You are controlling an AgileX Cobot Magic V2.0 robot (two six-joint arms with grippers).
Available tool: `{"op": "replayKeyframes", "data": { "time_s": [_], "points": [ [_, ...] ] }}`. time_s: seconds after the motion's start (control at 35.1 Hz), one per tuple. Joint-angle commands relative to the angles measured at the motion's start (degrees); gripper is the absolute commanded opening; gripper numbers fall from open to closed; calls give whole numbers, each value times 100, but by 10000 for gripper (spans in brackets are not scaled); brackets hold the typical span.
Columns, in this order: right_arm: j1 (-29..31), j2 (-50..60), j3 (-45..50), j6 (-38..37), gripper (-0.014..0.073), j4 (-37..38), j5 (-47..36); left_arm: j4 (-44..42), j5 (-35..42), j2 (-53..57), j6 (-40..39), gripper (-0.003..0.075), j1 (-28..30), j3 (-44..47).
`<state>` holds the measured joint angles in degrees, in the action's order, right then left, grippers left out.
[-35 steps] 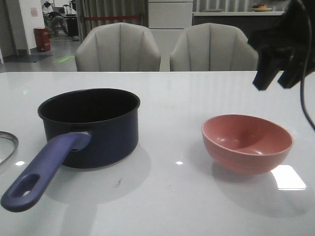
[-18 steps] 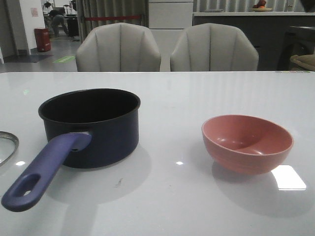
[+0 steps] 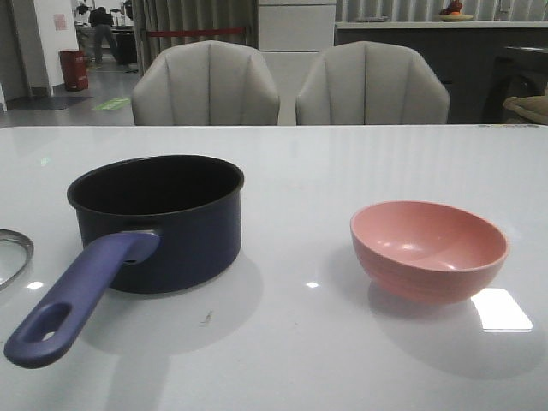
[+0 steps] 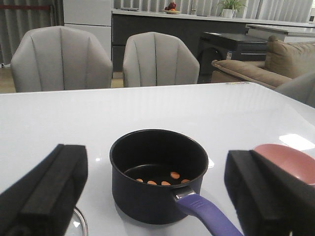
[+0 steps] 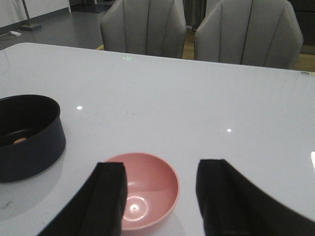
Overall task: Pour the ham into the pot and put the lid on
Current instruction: 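Grasp the glass lid knob with the left gripper and lift it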
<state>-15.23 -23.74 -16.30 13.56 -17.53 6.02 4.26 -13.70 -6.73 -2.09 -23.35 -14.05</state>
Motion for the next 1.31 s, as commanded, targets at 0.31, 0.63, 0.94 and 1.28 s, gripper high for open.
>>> {"op": "replayKeyframes", "data": {
  "time_s": [0.31,0.63,0.94,1.28],
  "points": [
    [-172,608,681,12,358,-44,-885,6,411,-77,-5,603,-43,-153],
    [-172,608,681,6,157,-44,-885,18,265,-211,-115,604,24,-386],
    [-172,608,681,6,157,-44,-885,7,-633,-2421,-400,607,1317,-1881],
    [-172,608,681,6,157,-44,-885,32,-1341,-5386,-400,607,2232,-3265]
  ]
}}
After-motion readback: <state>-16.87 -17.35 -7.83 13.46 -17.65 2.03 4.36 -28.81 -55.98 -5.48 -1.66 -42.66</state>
